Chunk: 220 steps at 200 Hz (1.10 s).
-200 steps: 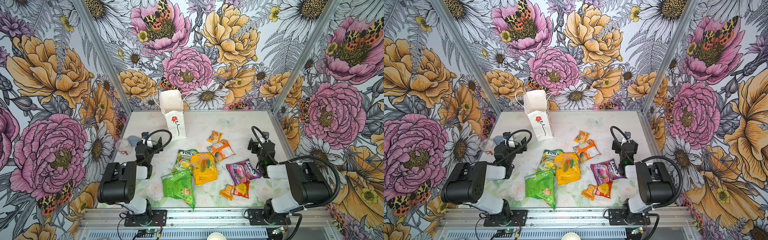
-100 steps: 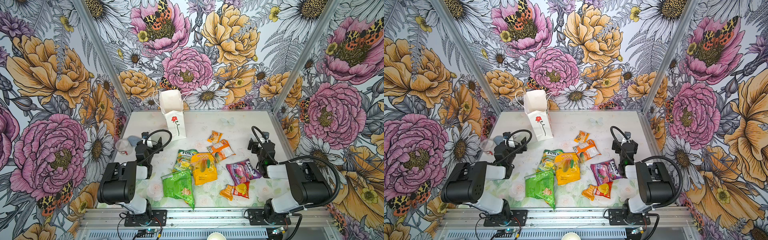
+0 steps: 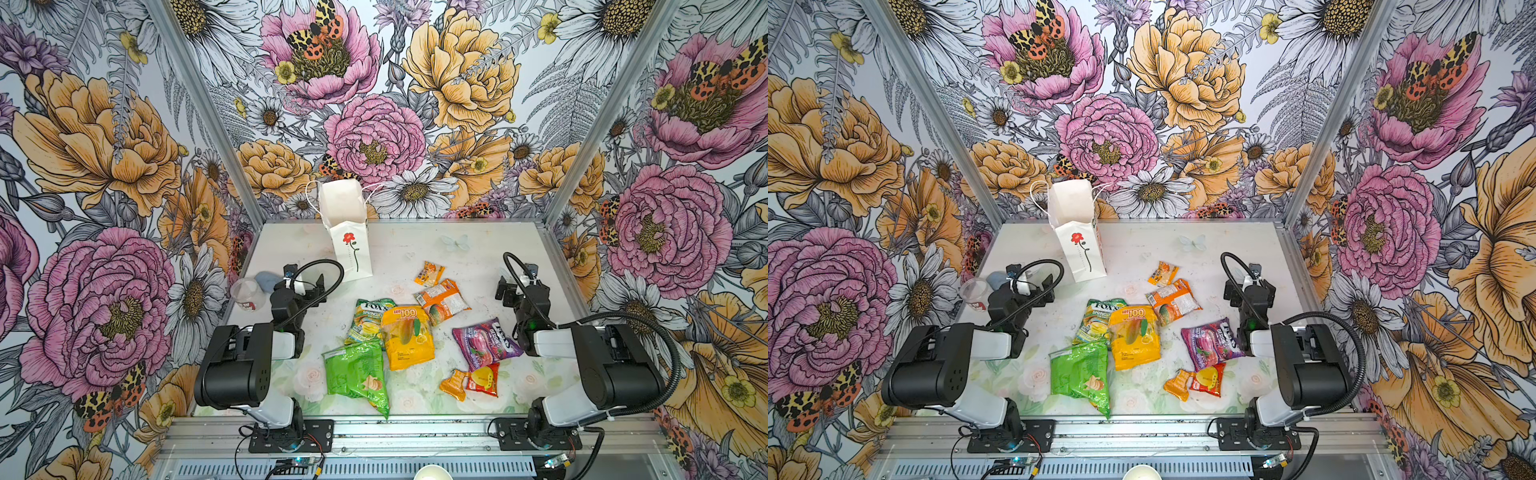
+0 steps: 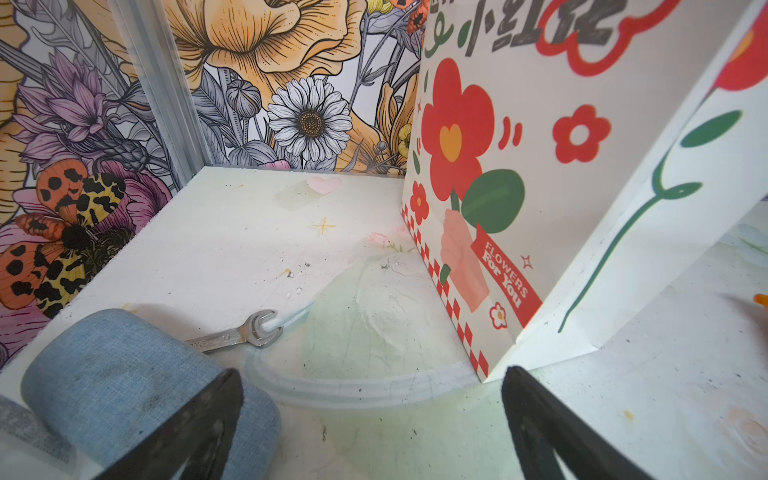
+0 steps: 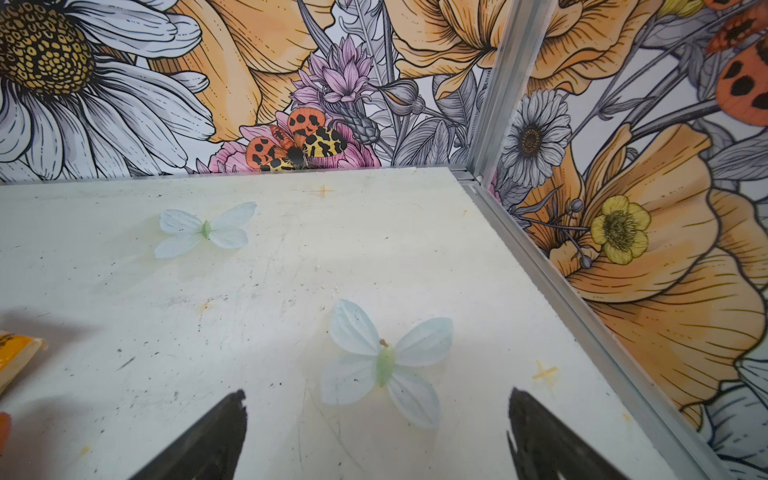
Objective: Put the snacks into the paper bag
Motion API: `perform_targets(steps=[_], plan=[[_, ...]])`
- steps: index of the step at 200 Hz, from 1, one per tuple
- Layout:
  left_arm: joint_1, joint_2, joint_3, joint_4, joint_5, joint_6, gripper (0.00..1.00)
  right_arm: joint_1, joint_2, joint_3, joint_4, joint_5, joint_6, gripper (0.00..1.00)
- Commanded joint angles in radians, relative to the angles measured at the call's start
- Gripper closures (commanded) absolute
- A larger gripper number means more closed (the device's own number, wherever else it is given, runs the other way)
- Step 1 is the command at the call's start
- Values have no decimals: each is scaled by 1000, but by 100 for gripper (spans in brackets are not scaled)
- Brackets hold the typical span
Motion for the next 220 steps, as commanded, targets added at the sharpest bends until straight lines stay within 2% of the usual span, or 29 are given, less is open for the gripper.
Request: perform_targets(steps=[1,24,39,63,79,100,111,123,147,159,167,188,200,220], plan=[[-65,-115,-74,76,-59,65,1,-2,-28,-11,30,-114,-44,0],[-143,-221,-127,87,-170,124,1,4,-94,-53,48,-114,-53,0],[-182,-282,-150,87,-306,127,1,11,-171,-53,-33,-91,-54,0],[-242,-428,-172,19,-452,127,1,22,-282,-60,-126,-58,-56,0],[-275,-567,-137,-134,-552,33,2,36,-387,-52,-218,-52,-38,0],[-271,-725,8,-556,-604,-180,1,50,-550,-9,-410,-73,28,0],[-277,-757,97,-733,-589,-241,1,51,-630,26,-527,-63,90,0],[-290,-766,172,-849,-591,-323,1,51,-703,65,-638,-36,146,0],[-278,-769,310,-1079,-590,-580,1,50,-779,161,-810,-3,217,0],[-246,-778,369,-1166,-524,-639,1,45,-793,228,-913,-3,271,0],[-213,-787,396,-1195,-441,-661,1,41,-796,257,-964,-17,310,0],[-81,-840,479,-1365,-290,-792,1,21,-801,322,-1081,-123,468,0],[26,-892,483,-1330,-108,-695,1,-2,-812,304,-1037,-272,489,0],[143,-963,458,-1273,-24,-685,1,-14,-818,290,-989,-395,498,0]])
